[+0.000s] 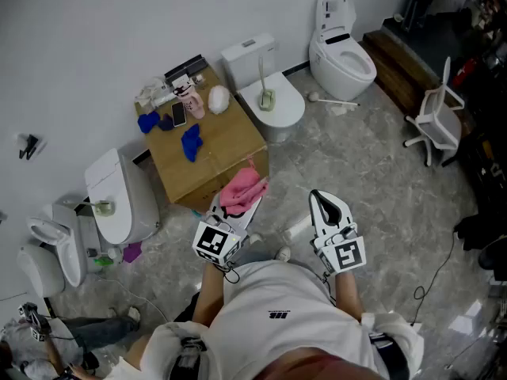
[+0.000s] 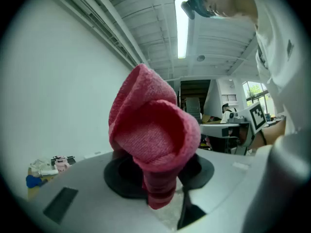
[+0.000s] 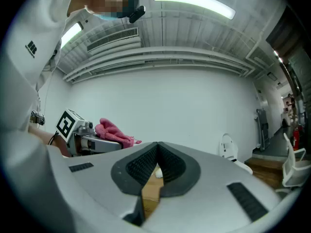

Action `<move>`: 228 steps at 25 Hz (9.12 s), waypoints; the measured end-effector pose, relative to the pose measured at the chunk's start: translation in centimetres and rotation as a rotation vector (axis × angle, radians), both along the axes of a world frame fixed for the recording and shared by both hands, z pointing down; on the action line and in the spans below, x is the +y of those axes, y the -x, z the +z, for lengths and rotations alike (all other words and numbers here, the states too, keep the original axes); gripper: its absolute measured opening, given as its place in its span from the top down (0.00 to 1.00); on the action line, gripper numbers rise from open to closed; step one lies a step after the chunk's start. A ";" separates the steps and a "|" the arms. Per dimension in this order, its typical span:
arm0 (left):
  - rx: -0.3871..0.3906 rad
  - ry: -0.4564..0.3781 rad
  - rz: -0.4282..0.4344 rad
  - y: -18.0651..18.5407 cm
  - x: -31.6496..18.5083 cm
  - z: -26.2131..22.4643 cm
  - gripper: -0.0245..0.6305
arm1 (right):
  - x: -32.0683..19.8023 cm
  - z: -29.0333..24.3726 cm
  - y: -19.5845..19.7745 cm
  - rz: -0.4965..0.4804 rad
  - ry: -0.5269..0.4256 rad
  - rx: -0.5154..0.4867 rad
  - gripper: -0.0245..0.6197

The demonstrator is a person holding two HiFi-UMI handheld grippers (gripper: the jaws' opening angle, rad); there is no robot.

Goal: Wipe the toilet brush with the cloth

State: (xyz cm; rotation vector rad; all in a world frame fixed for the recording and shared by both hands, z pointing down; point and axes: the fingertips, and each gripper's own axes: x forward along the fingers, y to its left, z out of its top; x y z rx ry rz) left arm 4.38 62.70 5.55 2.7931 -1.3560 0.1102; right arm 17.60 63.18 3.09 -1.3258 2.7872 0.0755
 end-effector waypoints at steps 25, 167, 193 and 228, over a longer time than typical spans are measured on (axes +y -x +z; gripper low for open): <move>0.033 0.025 0.007 1.2 -11.3 1.9 0.73 | -11.2 2.3 1.3 0.031 0.038 0.040 0.97; -0.040 0.423 -0.477 8.2 -75.0 53.7 0.68 | -75.8 61.5 19.0 -0.652 0.353 0.645 0.80; -0.076 0.458 -0.444 7.5 -77.8 58.5 0.78 | -75.9 65.5 20.4 -0.676 0.336 0.650 0.87; 0.087 0.279 -0.298 8.2 -81.2 39.3 0.69 | -75.9 65.6 20.4 -0.683 0.400 0.710 0.87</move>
